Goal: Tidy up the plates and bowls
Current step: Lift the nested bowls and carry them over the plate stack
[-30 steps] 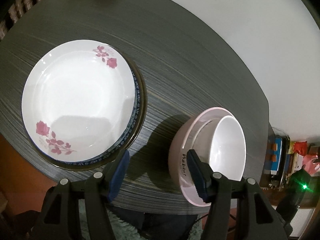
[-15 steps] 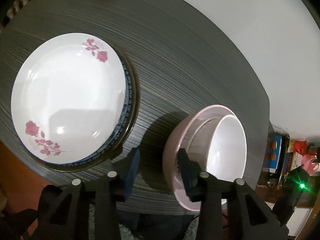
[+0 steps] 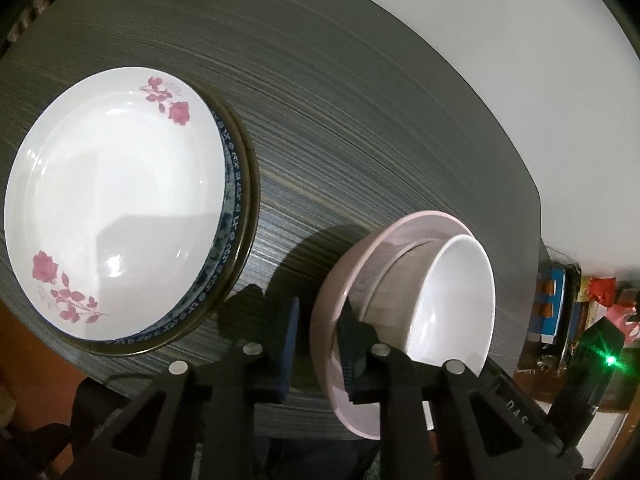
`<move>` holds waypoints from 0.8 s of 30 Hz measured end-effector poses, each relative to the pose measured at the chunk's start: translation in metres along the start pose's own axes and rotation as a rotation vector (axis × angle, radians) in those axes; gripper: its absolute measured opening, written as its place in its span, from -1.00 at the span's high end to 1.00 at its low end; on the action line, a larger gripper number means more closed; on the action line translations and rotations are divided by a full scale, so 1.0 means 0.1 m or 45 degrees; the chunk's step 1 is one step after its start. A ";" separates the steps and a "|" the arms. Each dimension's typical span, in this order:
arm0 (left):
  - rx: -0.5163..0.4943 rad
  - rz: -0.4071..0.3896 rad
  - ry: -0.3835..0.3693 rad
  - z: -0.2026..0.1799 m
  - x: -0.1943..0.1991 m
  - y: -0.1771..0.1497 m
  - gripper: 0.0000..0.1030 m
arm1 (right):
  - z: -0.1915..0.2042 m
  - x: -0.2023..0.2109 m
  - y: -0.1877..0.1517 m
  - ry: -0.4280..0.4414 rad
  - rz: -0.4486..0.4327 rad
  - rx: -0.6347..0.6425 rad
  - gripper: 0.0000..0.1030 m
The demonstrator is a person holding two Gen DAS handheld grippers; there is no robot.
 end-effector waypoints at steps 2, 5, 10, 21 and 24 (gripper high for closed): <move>-0.012 -0.004 0.003 -0.05 -0.02 -0.01 0.74 | 0.00 0.00 0.02 0.000 -0.003 0.000 0.34; -0.028 -0.008 0.006 -0.10 -0.05 -0.01 0.85 | -0.01 -0.01 0.02 -0.007 -0.007 0.008 0.34; -0.037 -0.017 0.006 -0.12 -0.05 -0.03 0.85 | 0.09 -0.03 0.03 0.012 0.002 0.021 0.52; -0.050 -0.032 0.026 -0.14 -0.06 -0.09 0.87 | 0.21 -0.01 0.05 0.025 -0.035 0.048 0.81; -0.053 -0.033 0.036 -0.14 -0.06 -0.09 0.87 | 0.19 -0.01 0.05 0.024 -0.040 0.043 0.82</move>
Point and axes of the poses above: each gripper's, at about its wrist camera, not at the fingertips, and x roughly against the way its jaws point, z to its left, y to its top, the point moved 8 cm from there along -x, roughly the way its jaws point, and after that the axes turned 2 degrees about -y, right-handed, at the moved point
